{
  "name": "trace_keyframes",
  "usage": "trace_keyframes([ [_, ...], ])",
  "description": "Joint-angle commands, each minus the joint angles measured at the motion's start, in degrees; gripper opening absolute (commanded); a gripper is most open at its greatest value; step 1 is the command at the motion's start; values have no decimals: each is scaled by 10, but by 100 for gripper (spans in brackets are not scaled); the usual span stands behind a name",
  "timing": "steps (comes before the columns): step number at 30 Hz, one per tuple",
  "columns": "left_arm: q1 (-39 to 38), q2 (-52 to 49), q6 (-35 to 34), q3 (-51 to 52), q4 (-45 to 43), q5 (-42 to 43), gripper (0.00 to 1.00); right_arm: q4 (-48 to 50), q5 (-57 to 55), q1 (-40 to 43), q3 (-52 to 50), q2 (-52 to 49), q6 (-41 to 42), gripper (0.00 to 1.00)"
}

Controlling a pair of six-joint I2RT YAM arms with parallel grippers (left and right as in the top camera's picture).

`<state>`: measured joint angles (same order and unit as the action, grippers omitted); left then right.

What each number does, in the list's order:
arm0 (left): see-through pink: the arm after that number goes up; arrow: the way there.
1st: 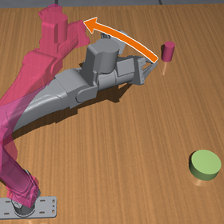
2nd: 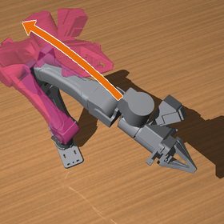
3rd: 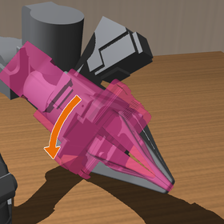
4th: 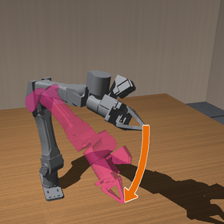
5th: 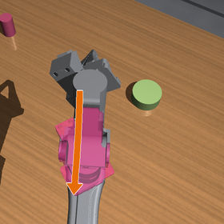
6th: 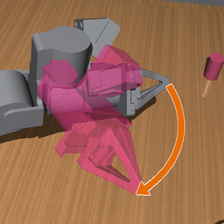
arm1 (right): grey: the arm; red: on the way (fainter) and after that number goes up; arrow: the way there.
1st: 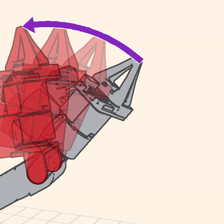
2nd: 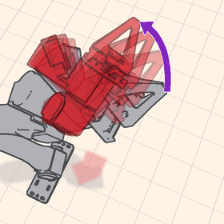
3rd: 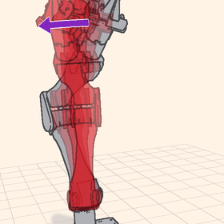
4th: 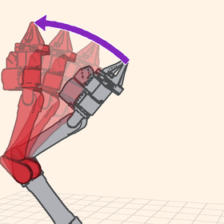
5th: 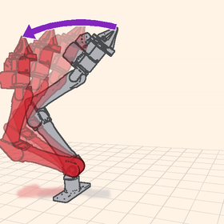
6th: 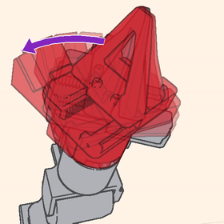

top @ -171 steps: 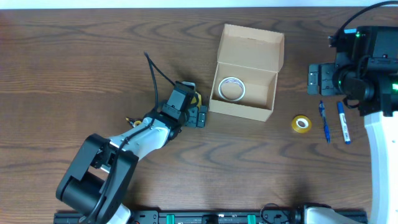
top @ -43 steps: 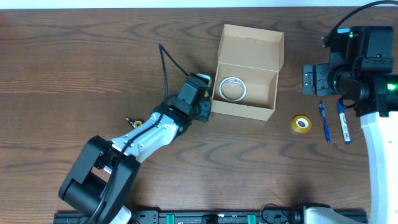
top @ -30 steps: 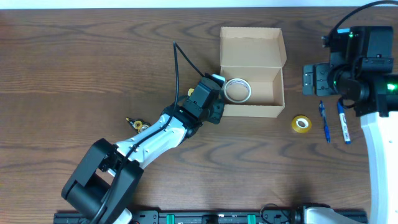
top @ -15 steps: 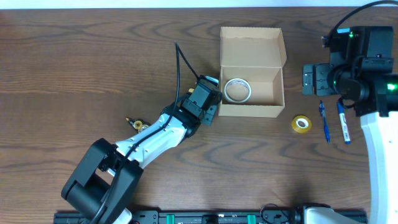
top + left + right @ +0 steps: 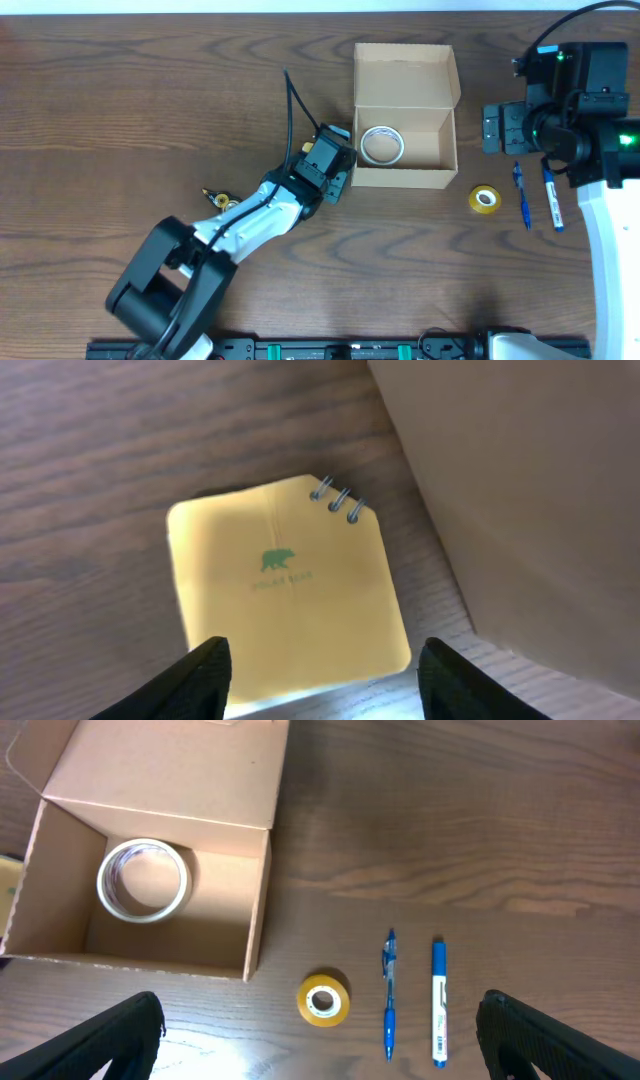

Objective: Pack container

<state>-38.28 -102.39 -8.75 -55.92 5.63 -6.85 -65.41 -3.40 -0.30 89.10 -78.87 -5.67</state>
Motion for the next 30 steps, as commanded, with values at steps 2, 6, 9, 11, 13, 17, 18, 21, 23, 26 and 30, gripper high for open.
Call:
trace_keyframes([
  [2,5,-30,-5,-12,-24,-6,61,-2,3,-5,11,-3,-2,99],
  [6,11,-40,-30,-12,-61,-9,64,-1,3,-5,11,-3,-2,99],
  [9,22,-40,-55,-12,-68,-9,64,-1,3,-5,11,-3,-2,99],
  [11,27,-40,-57,-12,-69,-8,64,-1,3,-5,11,-3,-2,99],
  [13,28,-41,-56,-12,-69,-14,64,-1,3,-5,11,-3,-2,99],
  [17,28,-41,-57,-12,-71,-10,73,0,3,-5,11,-3,-2,99],
  [18,27,-41,-62,-12,-71,-10,76,0,3,-5,11,-3,-2,99],
  [21,28,-41,-65,-12,-69,-10,82,0,3,-5,11,-3,-2,99],
  [23,27,-41,-65,-12,-66,-10,87,0,3,-5,11,-3,-2,99],
  [26,28,-41,-65,-12,-59,-10,98,-4,3,-5,11,-3,-2,99],
  [30,28,-41,-65,-12,-52,-10,95,-4,4,-5,11,-3,-2,99],
])
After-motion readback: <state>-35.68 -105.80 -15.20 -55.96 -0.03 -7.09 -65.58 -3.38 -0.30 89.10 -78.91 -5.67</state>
